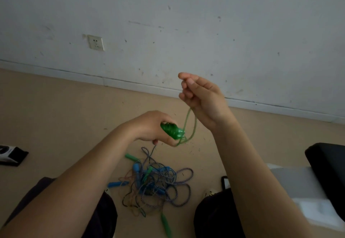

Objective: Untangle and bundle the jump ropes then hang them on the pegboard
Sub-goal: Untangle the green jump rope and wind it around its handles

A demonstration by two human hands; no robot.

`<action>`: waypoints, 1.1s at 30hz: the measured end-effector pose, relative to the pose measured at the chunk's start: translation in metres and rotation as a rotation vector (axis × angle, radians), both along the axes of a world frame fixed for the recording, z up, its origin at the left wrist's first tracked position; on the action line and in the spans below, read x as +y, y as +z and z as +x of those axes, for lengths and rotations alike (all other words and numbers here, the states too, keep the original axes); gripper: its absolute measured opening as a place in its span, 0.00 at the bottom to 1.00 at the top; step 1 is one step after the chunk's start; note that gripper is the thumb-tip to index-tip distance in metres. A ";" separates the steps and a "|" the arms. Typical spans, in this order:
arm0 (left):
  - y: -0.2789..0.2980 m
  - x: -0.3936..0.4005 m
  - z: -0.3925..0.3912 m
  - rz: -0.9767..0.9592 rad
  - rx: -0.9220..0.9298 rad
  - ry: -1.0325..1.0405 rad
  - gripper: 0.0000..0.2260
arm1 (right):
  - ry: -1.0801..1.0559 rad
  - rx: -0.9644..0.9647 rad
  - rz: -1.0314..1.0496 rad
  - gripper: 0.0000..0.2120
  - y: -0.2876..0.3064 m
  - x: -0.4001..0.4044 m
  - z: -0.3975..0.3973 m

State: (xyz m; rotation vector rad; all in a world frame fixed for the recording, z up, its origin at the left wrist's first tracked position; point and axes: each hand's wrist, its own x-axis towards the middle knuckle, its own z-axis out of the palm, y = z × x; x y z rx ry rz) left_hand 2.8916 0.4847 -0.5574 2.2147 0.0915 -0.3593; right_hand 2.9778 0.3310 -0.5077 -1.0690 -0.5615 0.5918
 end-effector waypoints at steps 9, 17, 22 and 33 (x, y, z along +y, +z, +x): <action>-0.001 -0.002 0.001 -0.360 -0.198 0.325 0.17 | -0.197 -0.265 -0.451 0.13 -0.019 -0.007 0.011; 0.005 0.003 0.004 -0.785 -0.364 0.541 0.24 | 0.126 -0.357 -0.653 0.18 -0.029 -0.009 -0.002; 0.000 0.002 0.005 -0.578 -0.449 0.601 0.22 | 0.086 -0.304 -0.708 0.09 -0.024 -0.003 -0.011; 0.010 0.009 -0.005 -0.219 -0.065 0.234 0.20 | -0.043 -0.639 -0.775 0.12 -0.011 -0.015 -0.008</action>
